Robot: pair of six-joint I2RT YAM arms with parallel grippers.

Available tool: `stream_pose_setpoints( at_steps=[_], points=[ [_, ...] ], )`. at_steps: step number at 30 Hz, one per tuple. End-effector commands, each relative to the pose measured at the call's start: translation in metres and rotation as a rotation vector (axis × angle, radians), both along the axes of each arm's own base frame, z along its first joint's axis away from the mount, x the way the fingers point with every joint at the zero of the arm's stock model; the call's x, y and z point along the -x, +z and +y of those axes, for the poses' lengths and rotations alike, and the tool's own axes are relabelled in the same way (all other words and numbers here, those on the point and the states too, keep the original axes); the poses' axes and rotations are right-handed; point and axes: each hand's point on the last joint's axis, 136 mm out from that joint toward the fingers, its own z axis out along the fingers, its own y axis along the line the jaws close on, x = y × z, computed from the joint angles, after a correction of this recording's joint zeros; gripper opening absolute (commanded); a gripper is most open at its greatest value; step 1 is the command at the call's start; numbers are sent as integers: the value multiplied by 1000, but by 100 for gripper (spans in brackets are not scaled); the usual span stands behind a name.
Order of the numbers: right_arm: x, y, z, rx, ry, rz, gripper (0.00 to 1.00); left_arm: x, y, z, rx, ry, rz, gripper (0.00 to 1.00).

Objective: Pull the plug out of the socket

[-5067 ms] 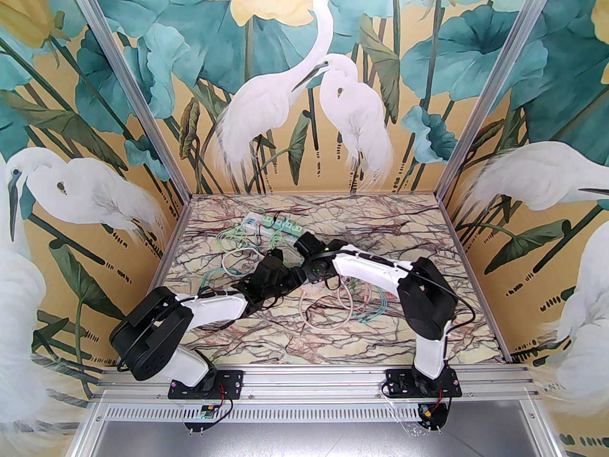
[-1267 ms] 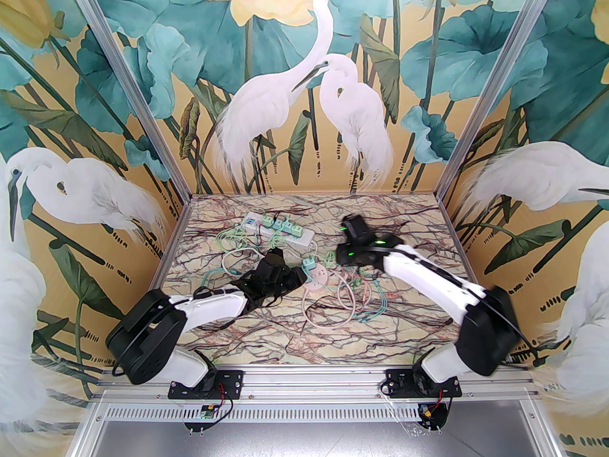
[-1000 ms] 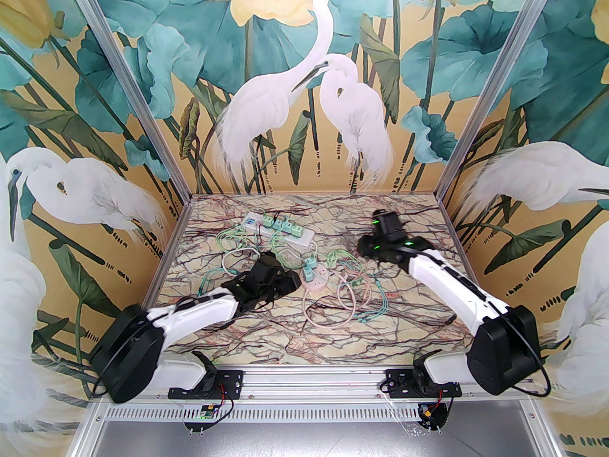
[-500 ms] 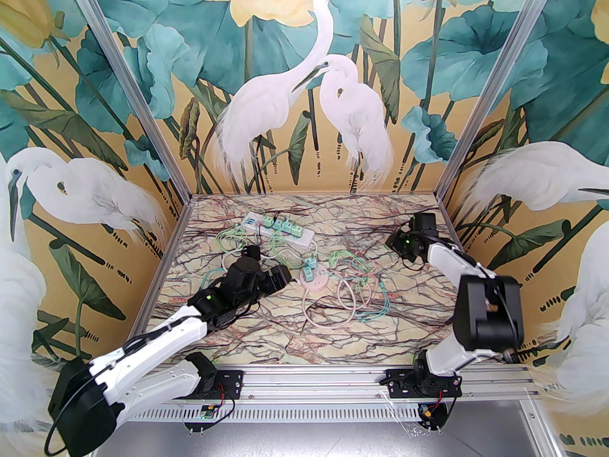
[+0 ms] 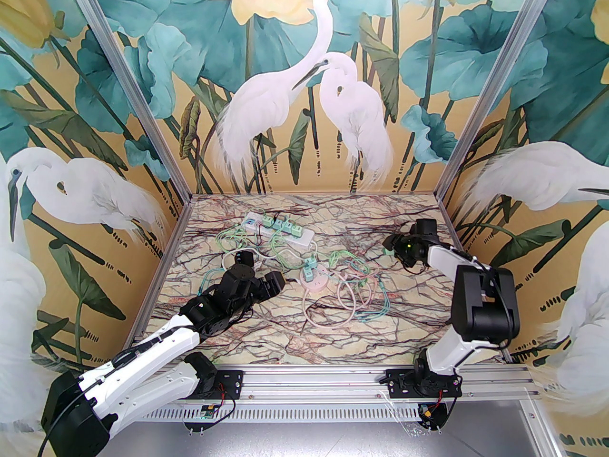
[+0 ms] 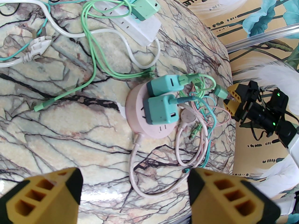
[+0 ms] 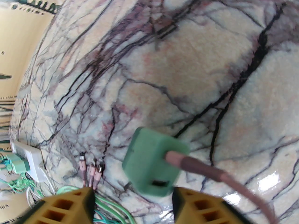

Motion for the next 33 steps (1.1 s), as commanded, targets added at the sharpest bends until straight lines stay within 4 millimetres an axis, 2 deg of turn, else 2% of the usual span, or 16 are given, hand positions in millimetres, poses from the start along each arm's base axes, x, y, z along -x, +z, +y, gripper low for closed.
stream_pose_setpoints(
  at_steps=[1, 2, 4, 6, 12, 16, 25, 32, 33],
  points=[
    [6, 21, 4, -8, 4, -49, 74, 0, -14, 8, -57, 10, 16, 91],
    [10, 24, 6, -8, 9, -54, 79, -1, -15, 8, -63, 11, 18, 96],
    [17, 31, 11, 4, 21, -63, 81, -2, -19, 8, -76, 13, 23, 100],
    [26, 38, 17, 30, 38, -70, 100, -3, -24, 9, -92, 19, 34, 100],
    [41, 53, 38, 19, 97, -98, 99, -6, -33, 6, -98, 21, 60, 100],
    [46, 56, 57, -15, 151, -110, 99, -6, -34, 3, -89, 15, 63, 100],
    [61, 70, 108, 132, 349, -197, 99, -9, -29, 1, -62, 9, 15, 100],
    [70, 79, 152, 141, 530, -296, 98, -16, -27, -4, -70, 16, 32, 89],
    [72, 79, 158, 135, 553, -306, 90, -18, -28, -6, -74, 20, 37, 87]
  ],
)
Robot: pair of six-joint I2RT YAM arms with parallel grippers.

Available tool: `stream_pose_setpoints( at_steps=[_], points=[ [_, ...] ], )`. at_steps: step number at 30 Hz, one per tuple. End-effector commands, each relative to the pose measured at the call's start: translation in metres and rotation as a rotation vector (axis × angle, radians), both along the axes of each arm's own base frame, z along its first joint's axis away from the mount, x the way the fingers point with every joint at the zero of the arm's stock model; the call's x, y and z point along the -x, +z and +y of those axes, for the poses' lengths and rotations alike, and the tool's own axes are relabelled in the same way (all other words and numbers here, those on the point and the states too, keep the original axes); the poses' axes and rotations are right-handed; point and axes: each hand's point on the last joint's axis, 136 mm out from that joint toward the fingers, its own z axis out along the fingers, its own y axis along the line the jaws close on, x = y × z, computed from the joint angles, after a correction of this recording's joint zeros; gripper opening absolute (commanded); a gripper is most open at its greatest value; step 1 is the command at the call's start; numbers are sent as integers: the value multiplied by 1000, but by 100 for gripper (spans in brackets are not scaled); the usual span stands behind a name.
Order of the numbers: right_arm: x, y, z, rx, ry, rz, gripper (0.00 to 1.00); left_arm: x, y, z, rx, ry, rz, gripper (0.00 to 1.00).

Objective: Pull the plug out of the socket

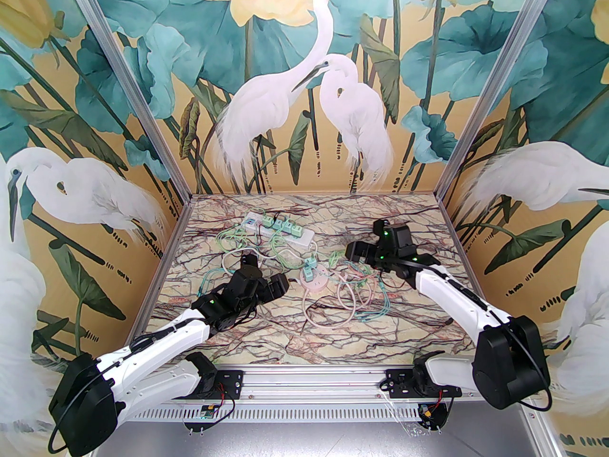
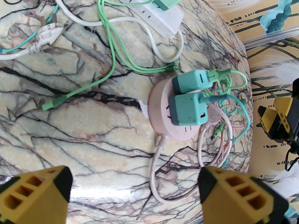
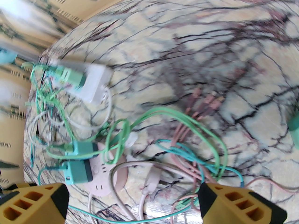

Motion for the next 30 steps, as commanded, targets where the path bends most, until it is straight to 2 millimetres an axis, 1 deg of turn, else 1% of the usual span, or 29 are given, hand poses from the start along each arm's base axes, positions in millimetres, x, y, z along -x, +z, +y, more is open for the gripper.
stream_pose_setpoints(
  at_steps=[1, 2, 4, 5, 7, 11, 15, 20, 23, 27, 30],
  points=[
    [2, 6, 17, 9, 86, -68, 84, -11, 8, -7, -7, 7, -17, 85],
    [2, 3, 21, 15, 99, -66, 76, -13, 7, -10, -18, 6, -15, 84],
    [2, -1, 30, 12, 130, -51, 65, -16, 8, -15, -52, 9, -21, 82],
    [2, -5, 35, 9, 144, -38, 63, -17, 8, -17, -72, 9, -26, 82],
    [1, -11, 44, -3, 173, -17, 53, -18, 7, -22, -99, 10, -25, 79],
    [-1, -27, 62, -16, 228, 34, 45, -22, 5, -35, -108, 2, -23, 74],
    [-4, -44, 74, -6, 262, 76, 45, -25, -2, -42, -146, -3, -15, 70],
    [-9, -60, 81, -12, 271, 110, 42, -30, -14, -53, -177, -16, 12, 65],
    [-10, -65, 85, -20, 276, 111, 38, -34, -17, -64, -199, -35, 17, 62],
    [-10, -70, 90, -17, 284, 115, 38, -37, -20, -77, -233, -46, 19, 61],
    [-10, -74, 90, -11, 278, 119, 38, -41, -26, -84, -253, -50, 31, 61]
  ],
)
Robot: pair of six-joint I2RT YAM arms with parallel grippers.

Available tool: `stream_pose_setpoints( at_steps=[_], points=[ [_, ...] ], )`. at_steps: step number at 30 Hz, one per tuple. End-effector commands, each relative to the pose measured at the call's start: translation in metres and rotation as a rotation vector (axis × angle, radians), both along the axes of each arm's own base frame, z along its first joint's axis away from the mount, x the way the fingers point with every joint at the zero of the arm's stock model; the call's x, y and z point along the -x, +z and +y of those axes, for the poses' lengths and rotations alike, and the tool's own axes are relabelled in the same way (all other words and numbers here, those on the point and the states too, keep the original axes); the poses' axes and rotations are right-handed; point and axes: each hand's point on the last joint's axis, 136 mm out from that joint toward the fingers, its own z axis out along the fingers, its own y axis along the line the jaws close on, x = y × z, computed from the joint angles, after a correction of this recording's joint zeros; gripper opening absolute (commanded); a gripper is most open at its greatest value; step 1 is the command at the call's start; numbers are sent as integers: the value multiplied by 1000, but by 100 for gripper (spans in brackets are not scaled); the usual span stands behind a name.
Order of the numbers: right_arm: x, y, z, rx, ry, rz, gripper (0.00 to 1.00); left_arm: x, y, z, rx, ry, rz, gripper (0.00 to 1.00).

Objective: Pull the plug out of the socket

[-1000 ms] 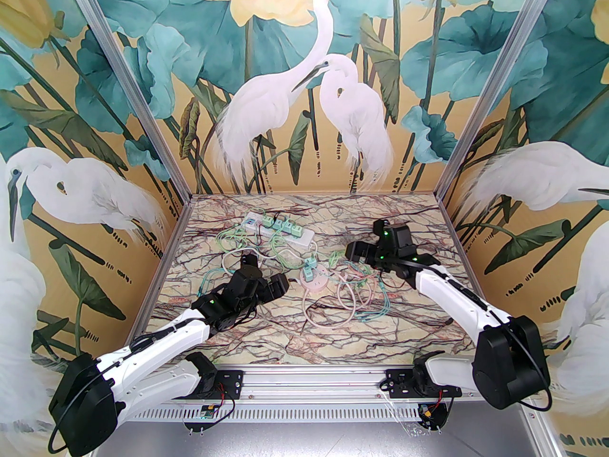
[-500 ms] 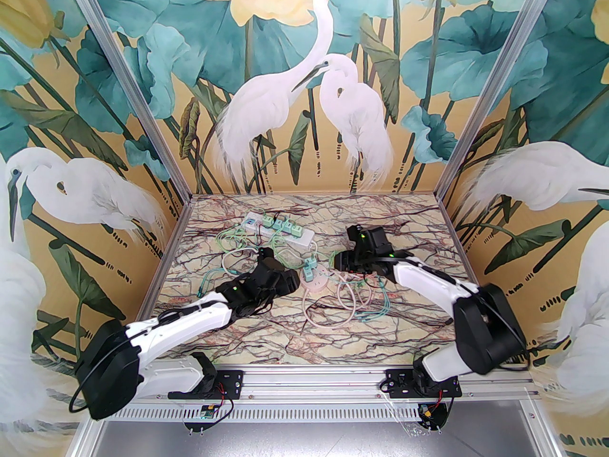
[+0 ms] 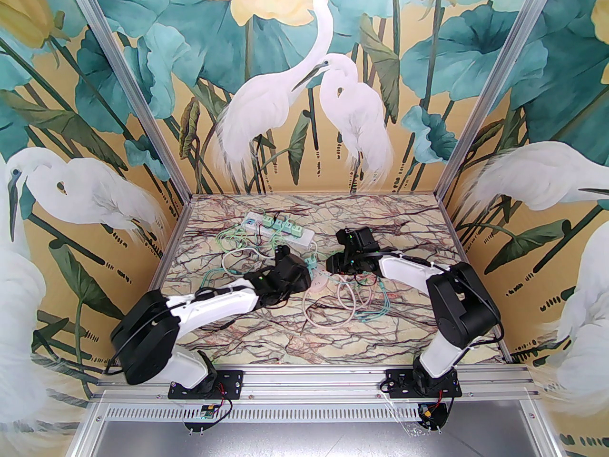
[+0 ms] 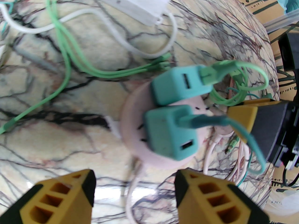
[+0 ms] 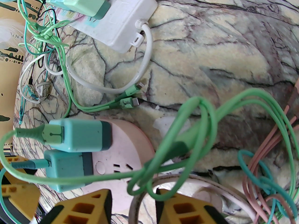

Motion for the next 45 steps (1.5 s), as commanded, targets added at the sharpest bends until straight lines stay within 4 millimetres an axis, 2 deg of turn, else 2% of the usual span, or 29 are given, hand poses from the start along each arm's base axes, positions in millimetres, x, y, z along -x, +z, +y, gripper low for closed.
stream_pose_setpoints(
  at_steps=[1, 5, 15, 25, 30, 42, 45],
  points=[
    [-7, 3, 8, -17, 9, -26, 38, -6, -5, -2, -54, 14, 2, 60],
    [-5, 2, 6, -15, 0, -30, 38, -13, -14, -4, -102, 32, 18, 57],
    [-6, 5, 1, -9, -22, -48, 39, -24, -26, -17, -137, 33, 43, 56],
    [-11, 9, -13, -39, -77, -47, 39, -23, -10, -33, -19, -2, -19, 55],
    [-12, 18, -23, -53, -110, -79, 39, -30, -9, -35, -36, 2, -35, 55],
    [-11, 21, -20, -79, -99, -82, 39, -45, -27, -31, -162, 19, -54, 55],
    [-10, 25, -17, -96, -86, -90, 39, -48, -26, -31, -174, 10, -63, 48]
  ],
)
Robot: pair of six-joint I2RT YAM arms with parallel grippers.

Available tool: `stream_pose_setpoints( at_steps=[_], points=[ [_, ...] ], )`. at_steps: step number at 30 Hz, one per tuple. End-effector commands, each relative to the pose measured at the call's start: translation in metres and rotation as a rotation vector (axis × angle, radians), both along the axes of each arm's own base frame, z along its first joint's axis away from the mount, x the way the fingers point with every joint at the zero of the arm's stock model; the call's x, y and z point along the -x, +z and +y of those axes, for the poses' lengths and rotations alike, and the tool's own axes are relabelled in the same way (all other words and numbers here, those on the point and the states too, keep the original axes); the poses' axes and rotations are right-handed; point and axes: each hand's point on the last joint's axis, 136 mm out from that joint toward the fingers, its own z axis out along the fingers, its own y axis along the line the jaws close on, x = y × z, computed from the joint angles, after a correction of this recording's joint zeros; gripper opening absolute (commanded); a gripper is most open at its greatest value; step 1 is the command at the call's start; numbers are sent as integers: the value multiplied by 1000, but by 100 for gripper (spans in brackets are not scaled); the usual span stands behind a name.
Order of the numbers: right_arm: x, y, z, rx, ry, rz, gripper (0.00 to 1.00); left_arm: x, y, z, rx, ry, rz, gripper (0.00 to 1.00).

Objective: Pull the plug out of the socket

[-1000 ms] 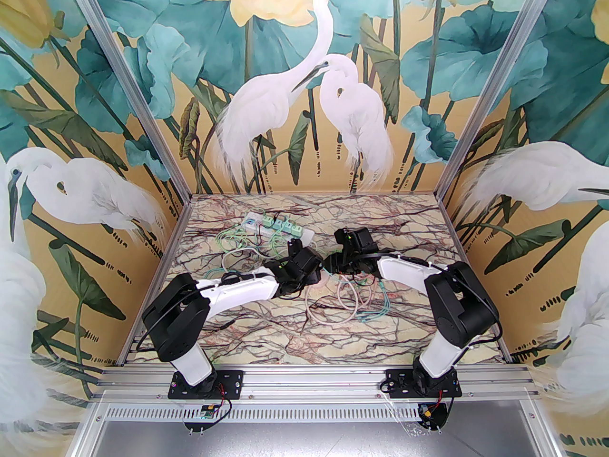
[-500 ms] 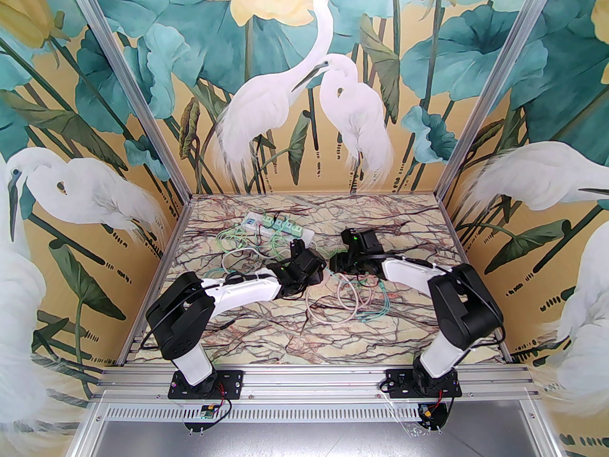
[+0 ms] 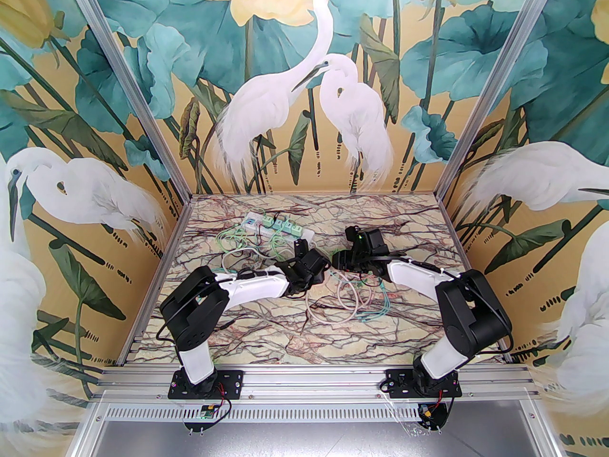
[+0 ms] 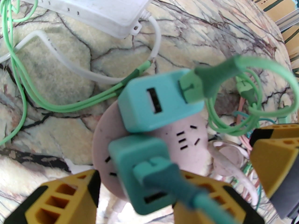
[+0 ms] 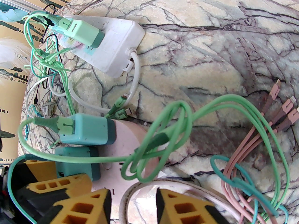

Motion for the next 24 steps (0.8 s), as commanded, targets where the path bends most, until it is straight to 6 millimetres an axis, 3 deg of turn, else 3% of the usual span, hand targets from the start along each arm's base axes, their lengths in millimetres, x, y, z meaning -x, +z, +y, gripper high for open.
stream_pose_setpoints(
  at_steps=[1, 4, 11, 18, 24],
  points=[
    [4, 10, 5, -44, 15, -18, 39, -7, 3, 4, -55, -4, -27, 47],
    [6, 14, 10, -68, 38, -26, 39, -6, 4, 6, -67, -31, -21, 36],
    [16, 22, 43, -101, 137, 6, 38, 13, 4, 28, -105, -93, -8, 34],
    [14, -4, 60, -125, 152, 95, 36, 21, -1, 46, -146, -72, -2, 34],
    [17, -31, 71, -112, 177, 168, 36, 22, -5, 42, -128, -74, 16, 34]
  ],
)
